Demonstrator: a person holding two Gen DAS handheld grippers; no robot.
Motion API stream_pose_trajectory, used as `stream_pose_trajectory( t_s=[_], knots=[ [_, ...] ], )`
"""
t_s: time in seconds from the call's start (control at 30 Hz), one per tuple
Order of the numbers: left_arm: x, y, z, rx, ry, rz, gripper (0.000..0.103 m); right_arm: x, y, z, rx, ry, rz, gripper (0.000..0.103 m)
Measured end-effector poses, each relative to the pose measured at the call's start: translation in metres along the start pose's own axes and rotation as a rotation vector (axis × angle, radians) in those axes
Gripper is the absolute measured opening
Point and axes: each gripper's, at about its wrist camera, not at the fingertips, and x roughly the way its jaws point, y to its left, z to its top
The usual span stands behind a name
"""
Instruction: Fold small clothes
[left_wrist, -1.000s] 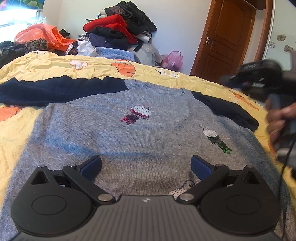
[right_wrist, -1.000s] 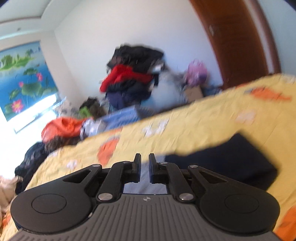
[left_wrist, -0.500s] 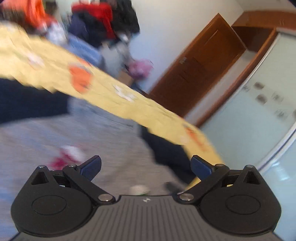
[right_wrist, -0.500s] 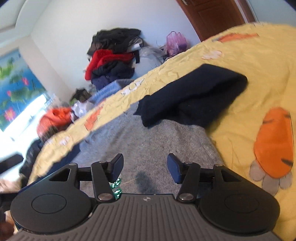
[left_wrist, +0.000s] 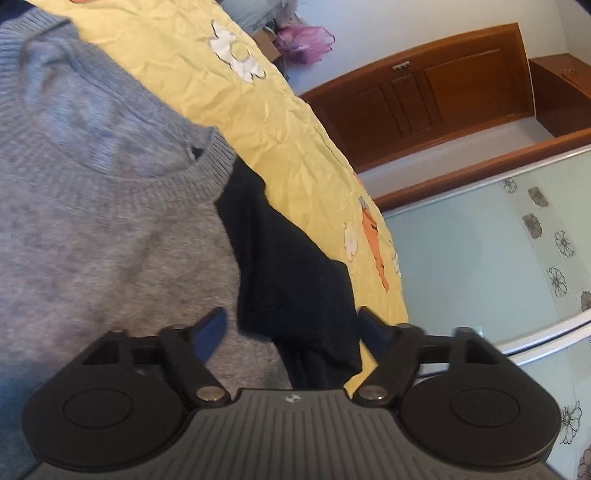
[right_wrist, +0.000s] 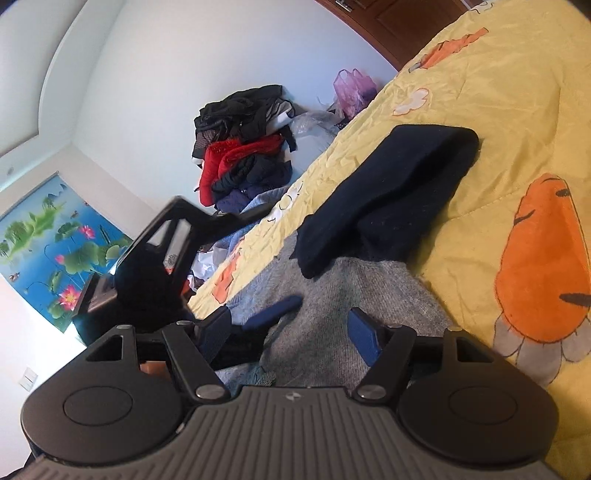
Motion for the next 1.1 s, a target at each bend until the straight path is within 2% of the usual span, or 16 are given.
stream_pose_trajectory(
  t_s=[0.07,0.13,0.2,0.23,0.33,0.43,0.57,0.63,0.73,0.87,1.03,1.1],
  knots=[
    [0.008,-0.004,0.001,0.015,0.009,0.029,0.062,0.001,0.001,0.000,-0.003,0.001,-0.001,0.072],
    [0.012,-0.005,0.002,0.040,0.012,0.063,0.045,0.001,0.001,0.000,-0.001,-0.001,0.001,0.072],
    [0.018,-0.009,0.002,0.074,0.027,0.122,0.009,0.001,0.002,-0.001,-0.002,-0.001,0.000,0.072],
    [0.020,-0.010,0.002,0.096,0.039,0.148,0.008,0.001,0.002,-0.001,-0.003,-0.002,0.000,0.072],
    [0.010,-0.024,0.003,0.180,0.002,0.158,0.006,0.002,0.004,-0.001,-0.007,-0.003,-0.003,0.072],
    [-0.021,-0.044,0.004,0.308,-0.057,0.151,0.006,0.003,0.005,-0.001,-0.009,-0.003,-0.005,0.072],
    [-0.074,-0.049,0.016,0.425,-0.136,0.214,0.006,0.004,0.007,-0.001,-0.024,0.000,-0.014,0.072],
    [-0.099,-0.040,0.021,0.443,-0.177,0.247,0.006,0.005,0.008,-0.001,-0.028,0.001,-0.017,0.072],
    [-0.134,-0.021,0.024,0.466,-0.215,0.344,0.006,0.006,0.009,-0.001,-0.037,0.004,-0.018,0.073],
    [-0.168,0.013,0.022,0.434,-0.227,0.438,0.006,0.007,0.011,-0.002,-0.062,0.013,-0.026,0.075],
    [-0.185,0.047,0.013,0.397,-0.235,0.505,0.006,0.010,0.013,-0.003,-0.093,0.024,-0.045,0.075],
    [-0.188,0.056,0.011,0.363,-0.239,0.495,0.006,0.011,0.015,-0.004,-0.114,0.034,-0.058,0.076]
  ],
)
